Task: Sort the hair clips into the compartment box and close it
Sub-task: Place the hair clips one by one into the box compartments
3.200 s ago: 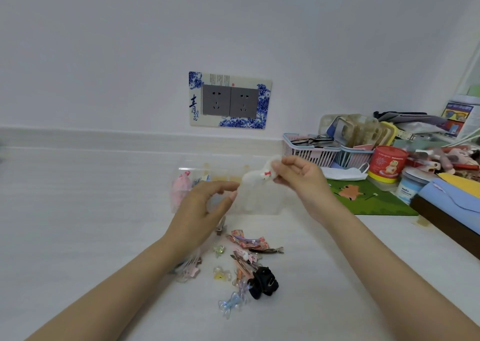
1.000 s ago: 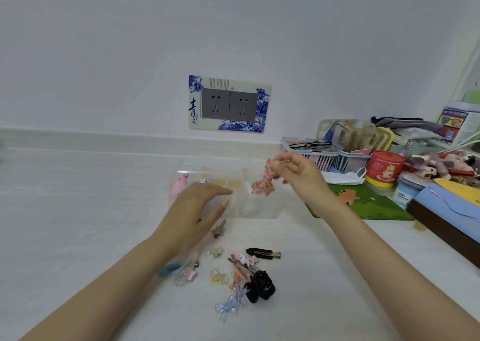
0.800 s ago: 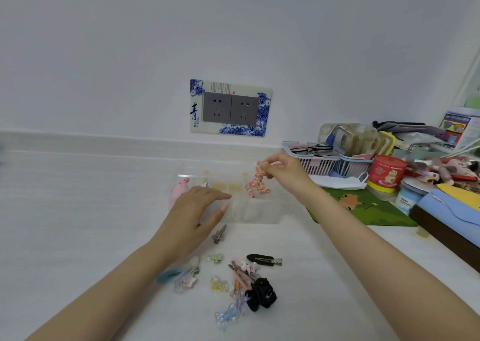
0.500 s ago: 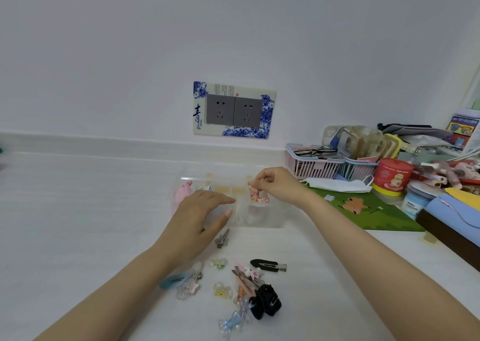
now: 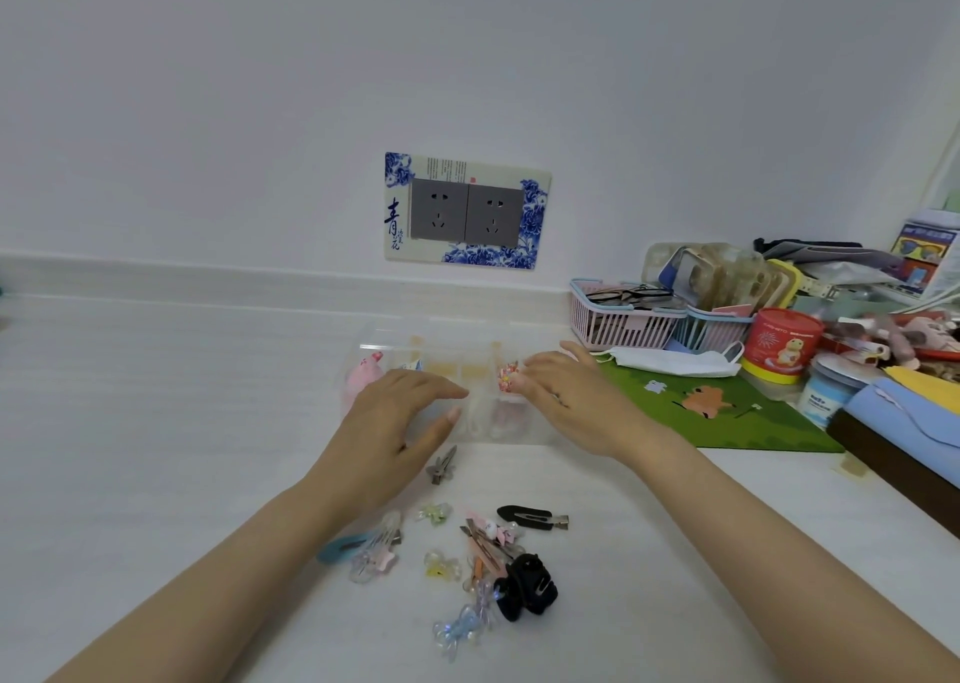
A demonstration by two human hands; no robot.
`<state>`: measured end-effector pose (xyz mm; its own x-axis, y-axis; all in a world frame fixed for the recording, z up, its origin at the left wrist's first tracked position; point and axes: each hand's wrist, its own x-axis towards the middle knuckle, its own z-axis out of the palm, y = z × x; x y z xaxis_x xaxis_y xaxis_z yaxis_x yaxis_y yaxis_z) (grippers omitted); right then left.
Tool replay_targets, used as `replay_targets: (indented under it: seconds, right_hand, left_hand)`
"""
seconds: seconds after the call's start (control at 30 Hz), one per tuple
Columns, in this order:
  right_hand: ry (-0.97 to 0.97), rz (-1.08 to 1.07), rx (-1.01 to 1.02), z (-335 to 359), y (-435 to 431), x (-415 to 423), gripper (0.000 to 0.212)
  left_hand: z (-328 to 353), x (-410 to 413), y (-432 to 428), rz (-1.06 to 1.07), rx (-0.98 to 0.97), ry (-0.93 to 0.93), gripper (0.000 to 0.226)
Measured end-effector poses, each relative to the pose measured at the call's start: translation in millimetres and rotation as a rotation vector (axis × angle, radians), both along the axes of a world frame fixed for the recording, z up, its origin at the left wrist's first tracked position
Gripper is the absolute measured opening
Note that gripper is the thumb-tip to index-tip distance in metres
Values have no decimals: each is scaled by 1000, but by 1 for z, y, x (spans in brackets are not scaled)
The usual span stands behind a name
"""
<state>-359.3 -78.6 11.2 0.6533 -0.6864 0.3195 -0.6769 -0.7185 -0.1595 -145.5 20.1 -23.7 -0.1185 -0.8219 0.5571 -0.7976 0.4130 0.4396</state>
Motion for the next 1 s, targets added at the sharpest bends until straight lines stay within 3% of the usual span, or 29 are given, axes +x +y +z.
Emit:
replay_targets:
  seconds: [0.13,0.23,0.3,0.37,0.5,0.67,0.8,1.0]
  right_hand:
    - [26,17,-8,3,8,0,40]
    - [-218,48,-74,0,23,-10,23]
    - [-376,86,89,-2,39,-19,12]
    - [-347,110,335,-6,55,-29,6]
    - [-176,39,458,-25,66,-46,17]
    - [-230,29,381,-34,65,-46,5]
    - [-227,39,366,-32,66,-35,11]
    - [-474,94,522,-24,63,-18,8]
  left_hand:
    - [2,-1,3,-13,2,2,42]
    - [6,-4,7,-49,-12,11,40]
    - [8,-7,10,-102,10,5,36]
    - [8,-12,13,-159,90,-5,30]
    - [5,-22,17,-200,215,-1,20]
    - [1,-24,17,-186,274,-11,27]
    - [-1,-28,16,-172,305,-12,23]
    - [3,-25,16,-166,301,125,9]
